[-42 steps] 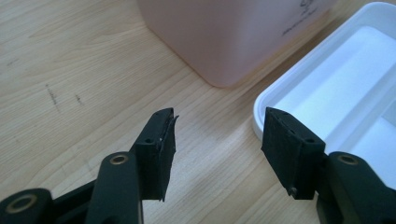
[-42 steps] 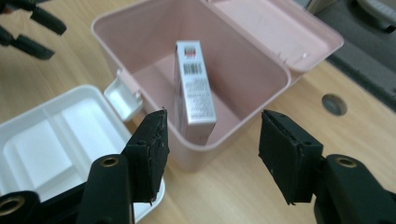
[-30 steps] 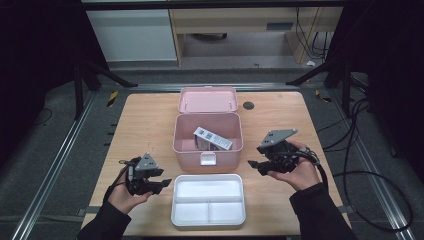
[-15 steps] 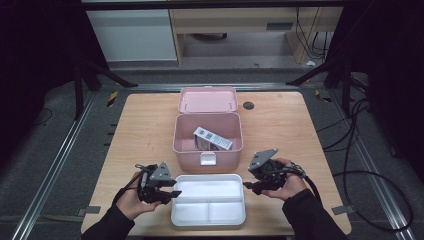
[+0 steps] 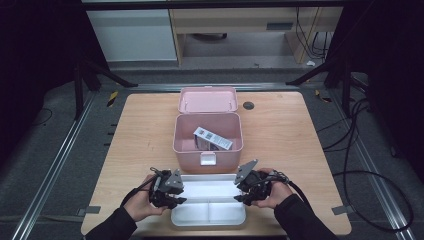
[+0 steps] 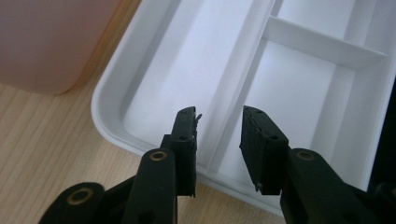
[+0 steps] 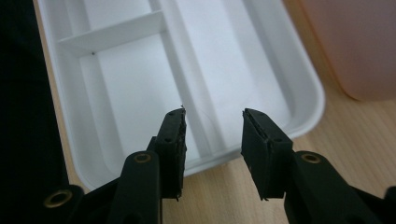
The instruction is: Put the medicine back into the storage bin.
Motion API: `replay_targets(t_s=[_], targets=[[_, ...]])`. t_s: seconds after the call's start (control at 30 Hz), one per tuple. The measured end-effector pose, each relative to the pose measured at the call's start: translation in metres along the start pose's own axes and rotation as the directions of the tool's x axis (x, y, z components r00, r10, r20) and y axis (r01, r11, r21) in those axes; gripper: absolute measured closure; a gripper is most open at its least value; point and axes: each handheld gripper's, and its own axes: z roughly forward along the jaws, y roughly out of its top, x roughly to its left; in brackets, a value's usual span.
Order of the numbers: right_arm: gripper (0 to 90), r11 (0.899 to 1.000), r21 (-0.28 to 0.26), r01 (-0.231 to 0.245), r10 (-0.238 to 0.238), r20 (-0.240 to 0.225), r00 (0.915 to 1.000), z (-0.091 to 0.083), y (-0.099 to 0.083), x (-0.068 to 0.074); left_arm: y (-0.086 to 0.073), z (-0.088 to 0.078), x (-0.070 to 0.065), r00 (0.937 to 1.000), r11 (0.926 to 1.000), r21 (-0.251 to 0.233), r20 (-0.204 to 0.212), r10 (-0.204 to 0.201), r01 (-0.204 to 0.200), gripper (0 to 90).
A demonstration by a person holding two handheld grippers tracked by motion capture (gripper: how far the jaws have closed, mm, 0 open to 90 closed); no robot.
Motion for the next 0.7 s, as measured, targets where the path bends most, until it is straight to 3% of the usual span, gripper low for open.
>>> replay_targets(t_s=[0.27, 0.7], targets=[[69.2, 0.996, 0.09, 0.027, -0.024, -0.03, 0.9992, 0.019, 0.007, 0.003, 0.001, 0.01, 0.002, 0.9993, 0.9974, 0.063, 0.019, 0.032, -0.033, 69.9], [79.8, 0.98, 0.182, 0.082, -0.077, -0.033, 0.9964, 0.034, 0.014, 0.004, 0.003, 0.016, 0.004, 0.9963, 0.9926, 0.097, 0.053, 0.067, -0.072, 80.1]])
